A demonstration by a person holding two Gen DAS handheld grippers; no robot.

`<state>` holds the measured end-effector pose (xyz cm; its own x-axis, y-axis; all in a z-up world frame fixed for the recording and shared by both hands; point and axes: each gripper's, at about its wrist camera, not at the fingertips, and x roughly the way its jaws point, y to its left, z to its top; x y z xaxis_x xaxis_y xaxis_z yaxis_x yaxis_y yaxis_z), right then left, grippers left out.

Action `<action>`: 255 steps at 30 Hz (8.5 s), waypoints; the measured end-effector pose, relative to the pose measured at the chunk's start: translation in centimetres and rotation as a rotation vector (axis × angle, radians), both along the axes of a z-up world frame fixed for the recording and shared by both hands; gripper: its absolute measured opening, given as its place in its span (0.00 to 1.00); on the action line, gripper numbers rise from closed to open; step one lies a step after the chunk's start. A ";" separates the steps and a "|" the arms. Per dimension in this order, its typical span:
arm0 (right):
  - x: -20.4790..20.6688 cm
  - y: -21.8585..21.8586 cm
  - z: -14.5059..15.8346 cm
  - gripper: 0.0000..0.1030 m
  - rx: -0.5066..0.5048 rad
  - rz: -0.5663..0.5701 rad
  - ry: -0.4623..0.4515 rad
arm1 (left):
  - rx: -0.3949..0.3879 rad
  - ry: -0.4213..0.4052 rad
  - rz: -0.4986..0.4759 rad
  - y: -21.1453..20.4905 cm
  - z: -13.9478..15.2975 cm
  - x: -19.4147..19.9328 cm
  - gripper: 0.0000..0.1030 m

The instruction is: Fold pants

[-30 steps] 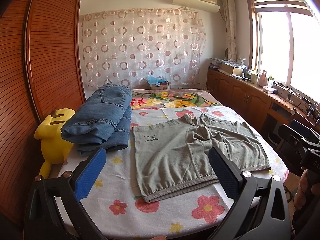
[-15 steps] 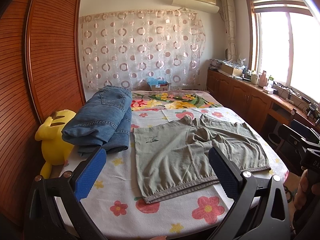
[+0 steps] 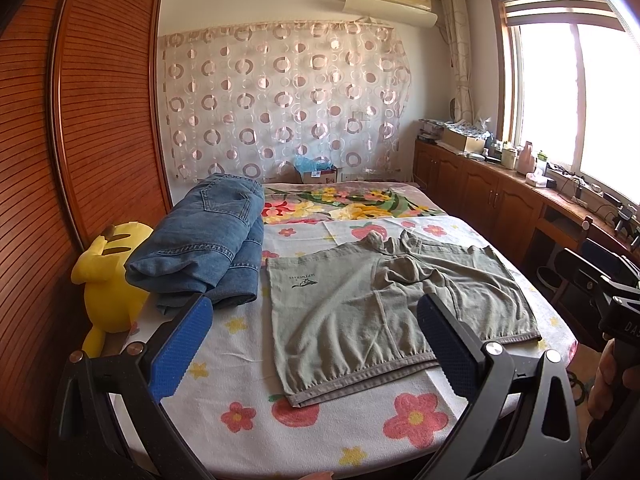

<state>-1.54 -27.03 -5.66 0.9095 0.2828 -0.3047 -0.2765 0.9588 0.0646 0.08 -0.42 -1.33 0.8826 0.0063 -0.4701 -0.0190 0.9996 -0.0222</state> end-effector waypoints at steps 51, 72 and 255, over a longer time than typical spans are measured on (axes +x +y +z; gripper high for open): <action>4.4 -2.2 -0.5 0.99 -0.097 -0.062 0.047 | 0.048 0.115 -0.188 -0.8 -4.6 9.6 0.99; 16.3 -5.5 -0.9 0.45 -0.080 -0.064 0.378 | -0.038 0.288 -0.249 -2.1 -10.4 14.8 0.99; -0.7 -5.0 0.1 0.54 -0.048 0.010 0.266 | 0.105 0.217 -0.607 -22.3 -0.4 14.1 0.14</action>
